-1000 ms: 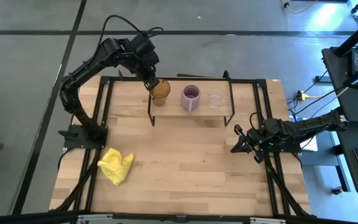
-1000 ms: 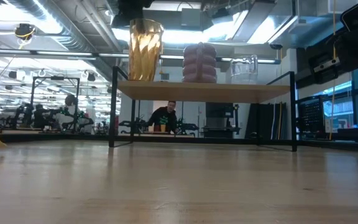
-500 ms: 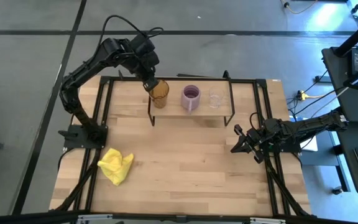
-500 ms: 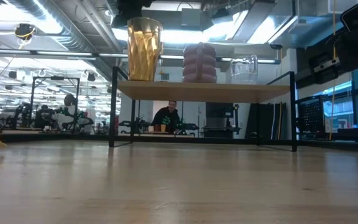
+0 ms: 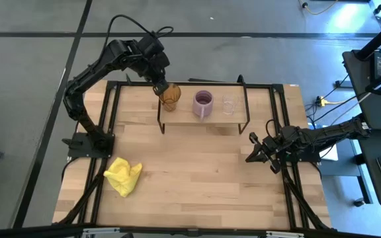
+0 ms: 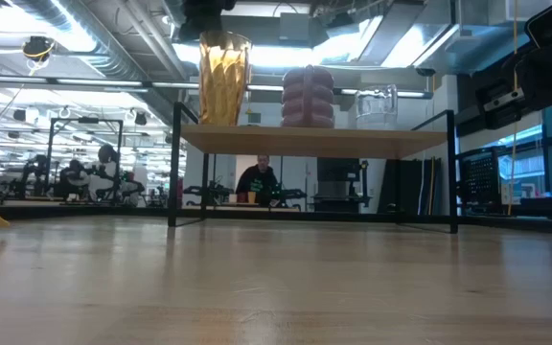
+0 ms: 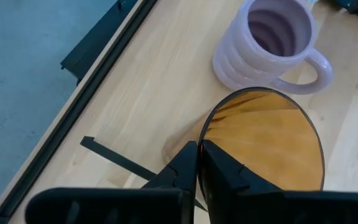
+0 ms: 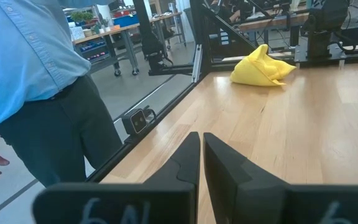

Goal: Stack small to large cups/mugs on shelf
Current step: Put the brown glass on the shelf, then return to Home Position

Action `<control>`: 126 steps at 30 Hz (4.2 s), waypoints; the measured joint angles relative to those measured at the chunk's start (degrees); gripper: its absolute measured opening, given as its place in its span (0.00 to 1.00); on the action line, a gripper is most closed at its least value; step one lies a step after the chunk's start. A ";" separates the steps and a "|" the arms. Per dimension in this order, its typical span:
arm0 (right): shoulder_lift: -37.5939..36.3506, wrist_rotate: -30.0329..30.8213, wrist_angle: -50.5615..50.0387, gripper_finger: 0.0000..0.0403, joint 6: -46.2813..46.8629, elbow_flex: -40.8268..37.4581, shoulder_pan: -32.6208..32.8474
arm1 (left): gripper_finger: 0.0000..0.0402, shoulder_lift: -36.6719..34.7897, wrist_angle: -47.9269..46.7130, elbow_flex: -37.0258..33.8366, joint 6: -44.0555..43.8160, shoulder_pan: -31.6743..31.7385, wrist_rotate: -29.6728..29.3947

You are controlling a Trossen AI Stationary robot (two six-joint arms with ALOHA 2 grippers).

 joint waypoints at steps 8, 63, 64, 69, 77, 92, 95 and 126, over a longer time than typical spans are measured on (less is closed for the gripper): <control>0.00 0.00 0.00 0.06 -0.02 0.00 -0.01 | 0.01 0.00 -0.10 0.00 1.07 0.09 0.13; -0.02 0.02 0.02 0.06 -0.02 0.00 0.00 | 0.12 0.82 2.33 -0.04 3.58 1.85 6.04; -0.01 0.00 0.01 0.06 0.02 0.00 -0.01 | 0.12 0.39 2.34 -0.04 3.57 1.85 5.76; 0.00 0.00 0.02 0.06 0.03 -0.02 0.00 | 0.14 -2.93 2.33 -0.04 3.54 2.59 5.65; 0.00 0.01 0.00 0.06 -0.01 -0.01 -0.02 | 0.13 -11.20 1.23 -0.02 0.43 1.62 5.67; 0.00 0.02 0.00 0.06 0.04 0.00 0.00 | 0.13 -42.86 51.62 -46.85 -22.82 -31.42 -10.61; 0.00 0.00 0.00 0.06 0.00 -0.02 0.00 | 0.13 -49.54 61.92 -57.76 -25.97 -36.66 -16.47; -0.02 0.00 0.00 0.06 -0.02 -0.02 0.00 | 0.13 -84.98 64.31 -99.31 -33.22 -54.11 -26.84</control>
